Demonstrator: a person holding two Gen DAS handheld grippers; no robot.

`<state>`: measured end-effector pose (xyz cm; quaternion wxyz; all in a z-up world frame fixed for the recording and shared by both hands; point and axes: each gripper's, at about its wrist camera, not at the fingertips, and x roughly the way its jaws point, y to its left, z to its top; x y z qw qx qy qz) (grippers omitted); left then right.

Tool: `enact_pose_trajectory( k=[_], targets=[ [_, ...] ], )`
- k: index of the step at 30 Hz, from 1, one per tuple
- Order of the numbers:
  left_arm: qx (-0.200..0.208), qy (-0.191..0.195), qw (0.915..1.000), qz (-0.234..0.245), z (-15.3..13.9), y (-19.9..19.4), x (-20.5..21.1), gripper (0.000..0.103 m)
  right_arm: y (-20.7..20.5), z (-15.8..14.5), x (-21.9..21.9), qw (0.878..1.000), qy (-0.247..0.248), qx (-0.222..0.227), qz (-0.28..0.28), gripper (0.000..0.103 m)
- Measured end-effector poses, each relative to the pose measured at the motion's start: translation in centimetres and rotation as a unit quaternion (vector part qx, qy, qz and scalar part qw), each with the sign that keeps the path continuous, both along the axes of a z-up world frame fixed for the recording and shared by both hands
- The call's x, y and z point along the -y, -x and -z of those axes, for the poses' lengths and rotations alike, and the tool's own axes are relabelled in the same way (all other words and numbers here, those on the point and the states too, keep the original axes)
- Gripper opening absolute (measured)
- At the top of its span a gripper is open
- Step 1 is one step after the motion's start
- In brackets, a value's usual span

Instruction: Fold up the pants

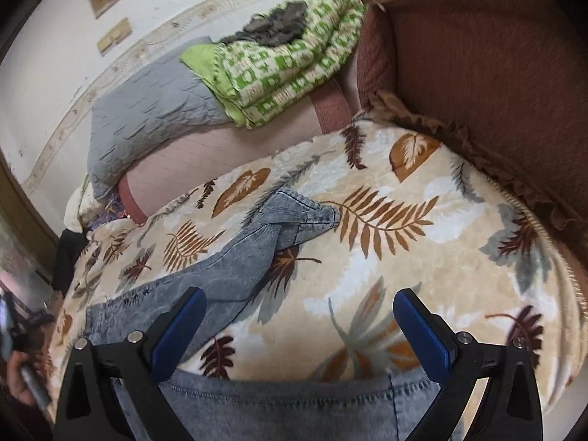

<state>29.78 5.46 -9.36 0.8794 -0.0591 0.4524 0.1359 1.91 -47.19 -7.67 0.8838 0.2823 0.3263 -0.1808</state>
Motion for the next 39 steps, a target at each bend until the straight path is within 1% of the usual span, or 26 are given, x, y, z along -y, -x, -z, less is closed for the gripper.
enact_pose_trajectory(
  k=[2,4,6,7,9,12,13,14,15,16,17,18,19,20,21,22,23,25,26,28,30,31,33,35,37,39],
  targets=[
    [-0.007,0.004,1.0000,0.005,1.2,-1.4,1.1,0.103,-1.9,0.7,1.6,1.000,-0.026,-0.002,-0.003,0.103],
    [-0.018,0.001,0.9996,0.019,2.5,-2.9,2.3,0.103,-3.8,1.7,2.9,0.998,-0.059,-0.005,-0.006,0.103],
    [-0.028,0.004,0.9988,0.040,3.7,-4.0,3.3,0.103,-6.0,3.1,4.7,0.994,-0.110,0.003,-0.006,0.103],
    [-0.036,0.006,0.9983,0.046,4.4,-4.6,3.6,0.103,-7.4,4.1,5.6,0.990,-0.139,0.006,-0.005,0.103],
    [-0.047,0.012,0.9971,0.058,5.1,-5.8,4.1,0.103,-9.5,5.9,6.9,0.984,-0.180,0.006,0.005,0.103],
    [-0.038,0.024,0.9963,0.073,5.5,-7.0,4.6,0.103,-12.3,9.1,8.9,0.969,-0.246,-0.001,0.031,0.103],
    [-0.038,0.035,0.9958,0.075,5.7,-7.3,4.7,0.103,-12.8,9.8,9.4,0.965,-0.259,0.001,0.044,0.103],
    [-0.037,0.054,0.9946,0.080,5.9,-7.7,4.7,0.100,-13.5,10.6,9.9,0.960,-0.274,0.007,0.057,0.103],
    [-0.038,0.063,0.9937,0.085,6.1,-7.9,4.8,0.090,-13.9,11.1,10.2,0.958,-0.281,0.009,0.063,0.103],
    [-0.045,0.071,0.9923,0.091,6.5,-8.2,4.9,0.084,-14.6,11.5,10.5,0.955,-0.287,0.008,0.070,0.103],
    [-0.062,0.084,0.9895,0.100,7.2,-8.6,5.2,0.065,-15.0,11.8,10.7,0.954,-0.291,0.005,0.074,0.103],
    [-0.072,0.095,0.9873,0.105,7.7,-8.6,5.3,0.050,-15.5,12.3,11.0,0.952,-0.297,-0.001,0.080,0.103],
    [-0.077,0.106,0.9852,0.111,8.1,-8.6,5.5,0.045,-15.9,12.6,11.2,0.950,-0.299,-0.007,0.090,0.101],
    [-0.076,0.109,0.9843,0.117,8.3,-8.5,5.8,0.040,-16.1,12.8,11.3,0.948,-0.302,-0.007,0.100,0.098],
    [-0.071,0.100,0.9844,0.126,8.2,-8.4,6.2,0.033,-16.4,13.0,11.4,0.947,-0.302,-0.011,0.104,0.090],
    [-0.066,0.097,0.9836,0.137,8.1,-8.2,6.6,0.027,-16.7,13.2,11.4,0.949,-0.296,-0.027,0.108,0.081],
    [-0.061,0.097,0.9828,0.145,8.0,-8.1,6.9,0.019,-16.8,13.0,11.4,0.952,-0.282,-0.040,0.113,0.074],
    [-0.053,0.091,0.9832,0.150,7.8,-7.8,7.2,0.010,-16.6,12.6,11.3,0.956,-0.272,-0.044,0.103,0.023],
    [-0.048,0.085,0.9834,0.153,7.7,-7.6,7.4,0.006,-16.2,12.2,11.2,0.956,-0.273,-0.037,0.097,0.018],
    [-0.036,0.088,0.9832,0.156,7.2,-7.3,7.2,0.004,-14.8,10.4,10.9,0.966,-0.239,-0.024,0.096,0.013],
    [-0.017,0.108,0.9818,0.155,6.0,-6.9,6.3,0.003,-13.2,8.4,10.6,0.974,-0.210,-0.007,0.088,0.013],
    [-0.008,0.114,0.9812,0.156,5.3,-6.7,6.1,0.003,-12.1,7.1,10.4,0.977,-0.197,0.005,0.087,0.013],
    [0.011,0.121,0.9789,0.164,3.6,-5.6,5.6,0.003,-10.3,5.2,10.2,0.978,-0.191,0.025,0.083,0.012],
    [0.037,0.133,0.9741,0.179,1.7,-4.5,5.2,0.003,-8.4,2.8,9.5,0.980,-0.181,0.046,0.073,0.012],
    [0.065,0.149,0.9669,0.197,-0.3,-2.6,4.5,0.003,-6.1,1.0,8.7,0.982,-0.167,0.058,0.066,0.012],
    [0.097,0.153,0.9591,0.218,-2.2,0.0,3.7,0.003,-2.9,-1.0,7.8,0.983,-0.156,0.076,0.061,0.012]
  ],
)
